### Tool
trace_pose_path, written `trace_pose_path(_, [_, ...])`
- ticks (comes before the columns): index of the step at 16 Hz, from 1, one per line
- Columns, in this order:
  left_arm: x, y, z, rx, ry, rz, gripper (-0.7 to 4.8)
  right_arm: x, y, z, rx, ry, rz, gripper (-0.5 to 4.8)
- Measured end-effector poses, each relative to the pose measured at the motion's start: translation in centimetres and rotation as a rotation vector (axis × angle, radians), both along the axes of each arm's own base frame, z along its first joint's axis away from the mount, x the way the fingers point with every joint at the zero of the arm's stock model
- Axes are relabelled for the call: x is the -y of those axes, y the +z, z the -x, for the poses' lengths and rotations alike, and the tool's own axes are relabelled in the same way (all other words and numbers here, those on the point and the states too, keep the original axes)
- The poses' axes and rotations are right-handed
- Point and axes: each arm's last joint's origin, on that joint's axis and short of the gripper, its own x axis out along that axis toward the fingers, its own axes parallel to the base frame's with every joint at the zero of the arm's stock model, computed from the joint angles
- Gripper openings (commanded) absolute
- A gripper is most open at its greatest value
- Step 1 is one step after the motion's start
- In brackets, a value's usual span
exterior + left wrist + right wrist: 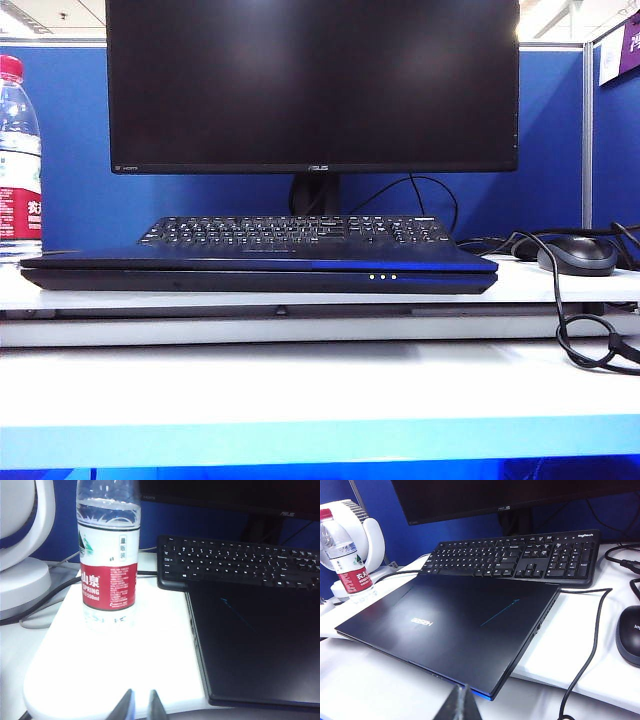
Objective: Close the lid of the black laptop.
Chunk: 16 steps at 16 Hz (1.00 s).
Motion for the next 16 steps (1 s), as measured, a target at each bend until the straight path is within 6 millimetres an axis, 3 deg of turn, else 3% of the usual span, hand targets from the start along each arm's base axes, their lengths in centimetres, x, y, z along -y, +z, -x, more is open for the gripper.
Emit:
trace_pose_path(14, [-0.09, 0.44, 0.00, 0.049, 0.031, -0.066, 0.48, 0.00, 0.00, 0.00, 0.000, 0.000, 0.000, -0.01])
trace_pose_path(15, [-0.11, 0.44, 0.00, 0.048, 0.039, -0.067, -0.06, 0.00, 0.00, 0.00, 0.000, 0.000, 0.000, -0.01])
trace_pose_path(16, [-0.03, 0.44, 0.00, 0.049, 0.012, -0.067, -0.05, 0.00, 0.00, 0.00, 0.000, 0.000, 0.000, -0.01])
